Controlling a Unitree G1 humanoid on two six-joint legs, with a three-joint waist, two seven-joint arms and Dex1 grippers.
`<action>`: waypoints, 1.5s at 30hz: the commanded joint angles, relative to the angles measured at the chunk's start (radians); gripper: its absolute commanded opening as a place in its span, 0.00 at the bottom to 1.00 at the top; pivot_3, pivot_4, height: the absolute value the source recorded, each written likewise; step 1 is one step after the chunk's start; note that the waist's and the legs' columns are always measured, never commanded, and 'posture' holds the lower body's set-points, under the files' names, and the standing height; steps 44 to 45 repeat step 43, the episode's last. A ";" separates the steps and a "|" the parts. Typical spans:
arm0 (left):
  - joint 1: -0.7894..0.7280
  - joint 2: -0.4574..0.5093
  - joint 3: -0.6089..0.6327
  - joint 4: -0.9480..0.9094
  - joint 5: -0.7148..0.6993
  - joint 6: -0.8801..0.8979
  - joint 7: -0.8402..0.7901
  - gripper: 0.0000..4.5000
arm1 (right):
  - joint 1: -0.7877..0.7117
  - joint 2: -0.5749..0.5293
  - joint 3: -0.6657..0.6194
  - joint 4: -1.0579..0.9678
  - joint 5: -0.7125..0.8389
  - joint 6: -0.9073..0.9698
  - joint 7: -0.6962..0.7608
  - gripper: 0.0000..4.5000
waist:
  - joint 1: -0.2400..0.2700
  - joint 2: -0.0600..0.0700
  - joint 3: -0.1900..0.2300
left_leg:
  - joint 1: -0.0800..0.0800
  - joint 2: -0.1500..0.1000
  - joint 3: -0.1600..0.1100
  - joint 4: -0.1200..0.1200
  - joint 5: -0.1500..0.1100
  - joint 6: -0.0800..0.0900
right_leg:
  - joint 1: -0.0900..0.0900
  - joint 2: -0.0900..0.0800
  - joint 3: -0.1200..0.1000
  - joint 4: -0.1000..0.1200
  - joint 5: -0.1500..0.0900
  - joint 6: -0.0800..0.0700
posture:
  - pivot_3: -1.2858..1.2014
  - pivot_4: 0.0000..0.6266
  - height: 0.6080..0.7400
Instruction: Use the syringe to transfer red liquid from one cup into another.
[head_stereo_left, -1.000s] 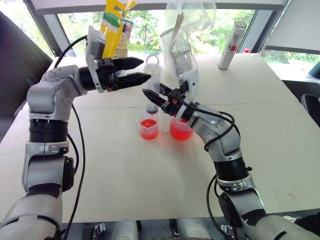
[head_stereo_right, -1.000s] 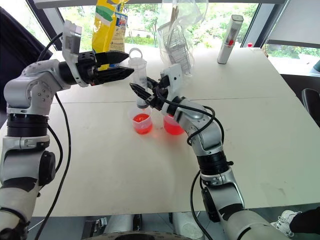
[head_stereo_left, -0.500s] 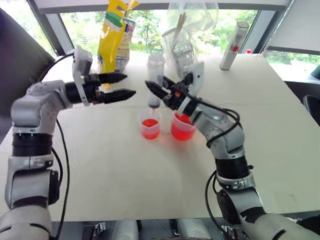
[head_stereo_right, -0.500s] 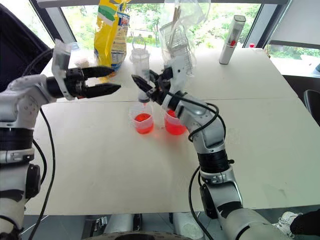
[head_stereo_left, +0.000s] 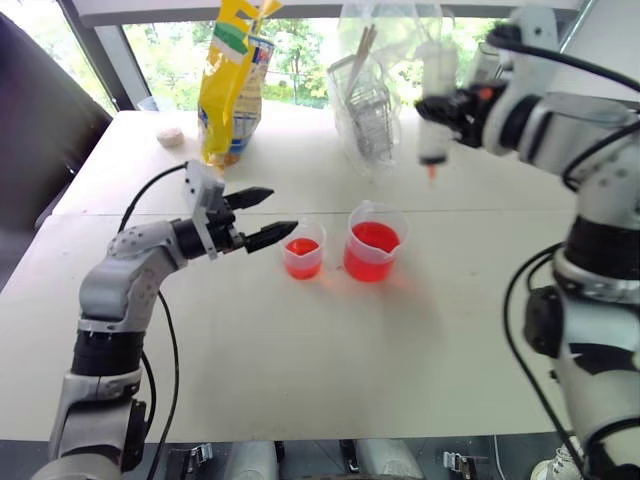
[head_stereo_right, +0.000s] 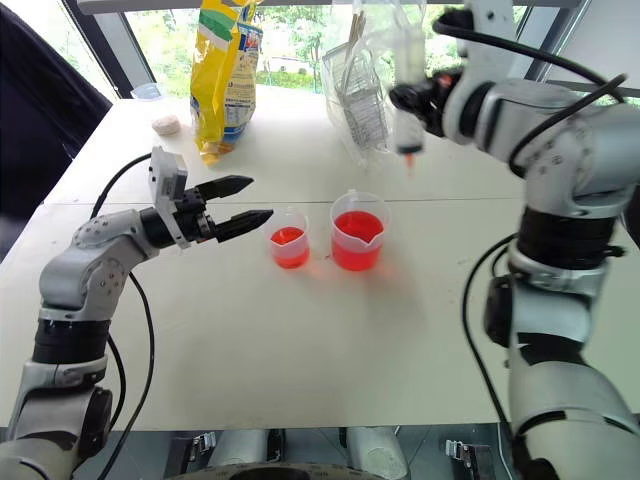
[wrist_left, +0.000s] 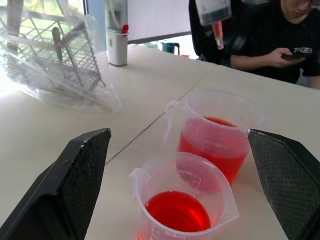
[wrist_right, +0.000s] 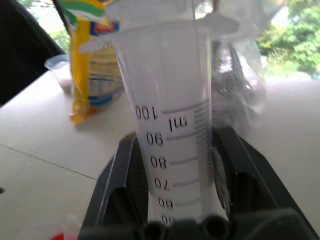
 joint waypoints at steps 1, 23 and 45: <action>0.010 0.063 0.014 -0.054 -0.032 0.003 -0.069 0.99 | 0.021 -0.068 0.031 0.020 0.032 0.140 0.036 0.30 | -0.003 0.000 0.000 | 0.000 0.000 0.000 -0.001 0.000 0.000 | 0.000 0.000 0.000 0.000 0.000 0.000 | 0.52 0.24 0.99; -0.152 0.145 -0.132 -0.011 -0.010 -0.013 -0.310 1.00 | 0.249 0.001 0.133 0.272 -0.035 0.142 0.020 0.97 | -0.018 0.001 0.001 | 0.000 -0.001 -0.001 0.000 0.000 0.000 | 0.000 0.005 0.000 -0.001 0.000 0.000 | 0.52 0.24 0.99; -0.040 0.209 -0.066 -0.131 -0.068 0.105 -0.222 1.00 | 0.682 -0.299 -0.307 -0.558 0.672 0.155 0.021 0.99 | -0.019 0.000 0.001 | 0.001 0.000 -0.002 0.001 0.000 0.001 | 0.003 0.003 0.000 -0.002 -0.001 0.001 | 0.52 0.24 0.99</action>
